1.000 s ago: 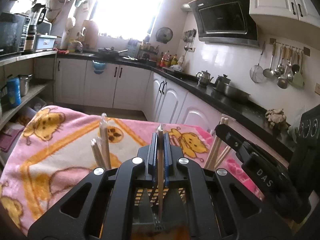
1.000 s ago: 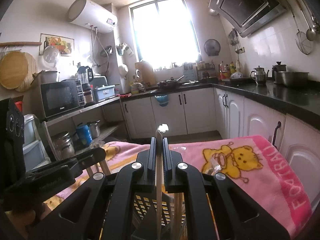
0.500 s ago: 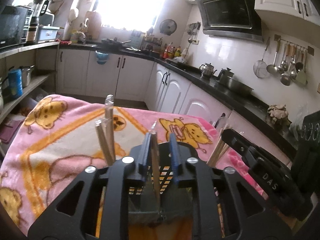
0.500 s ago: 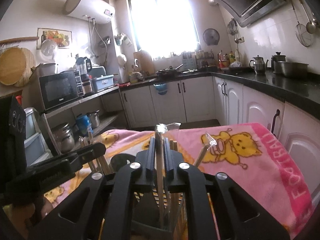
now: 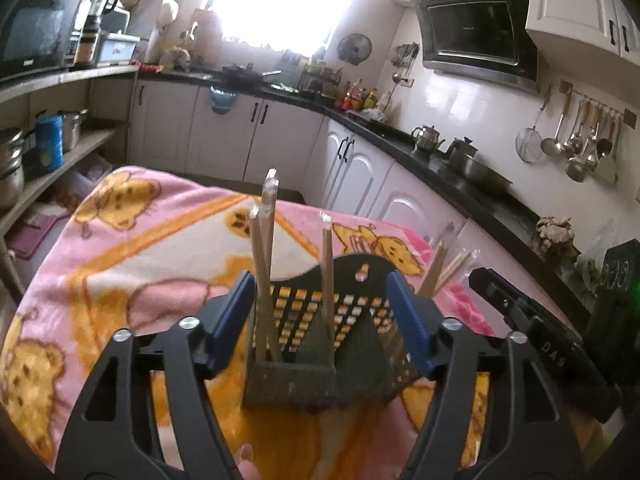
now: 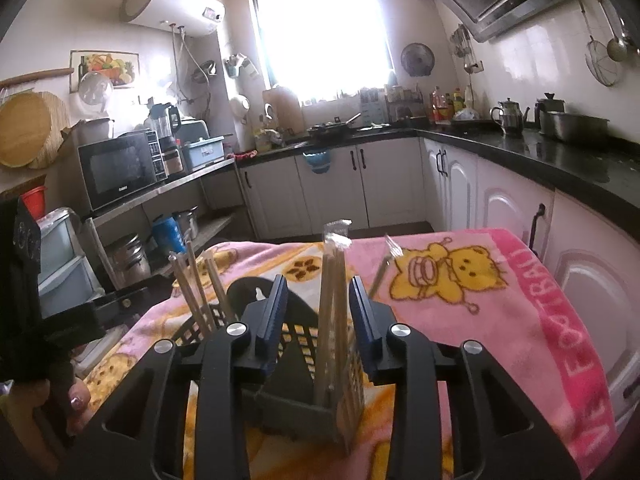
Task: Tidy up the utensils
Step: 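Withdraw both open tools back toward the remaining wrapped chopsticks, then close the left tool on a wrapped chopstick while the right tool grasps another, then lift both held chopsticks upright and carry them above the green caddy, then lower the chopsticks into the caddy and open both tools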
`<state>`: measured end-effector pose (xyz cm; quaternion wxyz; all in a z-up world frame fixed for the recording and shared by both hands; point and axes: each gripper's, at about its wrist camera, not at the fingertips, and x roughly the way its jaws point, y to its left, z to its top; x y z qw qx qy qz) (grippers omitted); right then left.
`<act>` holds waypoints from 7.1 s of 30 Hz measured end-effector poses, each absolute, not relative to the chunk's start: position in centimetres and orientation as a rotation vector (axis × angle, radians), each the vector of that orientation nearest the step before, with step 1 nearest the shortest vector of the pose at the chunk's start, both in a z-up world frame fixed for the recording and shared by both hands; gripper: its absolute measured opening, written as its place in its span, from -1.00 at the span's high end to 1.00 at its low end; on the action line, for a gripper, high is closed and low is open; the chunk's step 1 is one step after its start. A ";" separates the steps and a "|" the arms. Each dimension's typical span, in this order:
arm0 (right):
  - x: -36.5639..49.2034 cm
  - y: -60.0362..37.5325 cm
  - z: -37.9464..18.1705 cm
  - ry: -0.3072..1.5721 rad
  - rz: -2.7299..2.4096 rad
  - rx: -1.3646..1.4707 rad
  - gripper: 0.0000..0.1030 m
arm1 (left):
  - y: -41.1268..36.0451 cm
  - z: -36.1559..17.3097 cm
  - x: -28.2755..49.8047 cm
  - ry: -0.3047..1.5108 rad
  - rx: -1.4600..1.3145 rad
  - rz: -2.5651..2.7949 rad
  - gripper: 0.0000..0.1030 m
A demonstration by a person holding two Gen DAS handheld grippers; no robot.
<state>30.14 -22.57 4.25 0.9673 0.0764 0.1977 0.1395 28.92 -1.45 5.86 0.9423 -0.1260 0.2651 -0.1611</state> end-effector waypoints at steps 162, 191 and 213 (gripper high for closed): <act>26.2 -22.1 10.6 0.380 0.454 0.183 0.89 | -2.0 16.4 27.0 0.323 -0.132 -0.316 0.99; 29.8 -24.2 12.6 0.284 0.351 0.161 0.89 | -4.3 13.4 33.0 0.117 -0.133 -0.147 0.99; 31.3 -22.9 6.3 0.359 0.324 0.230 0.89 | -2.8 8.1 33.4 0.153 -0.191 -0.179 0.99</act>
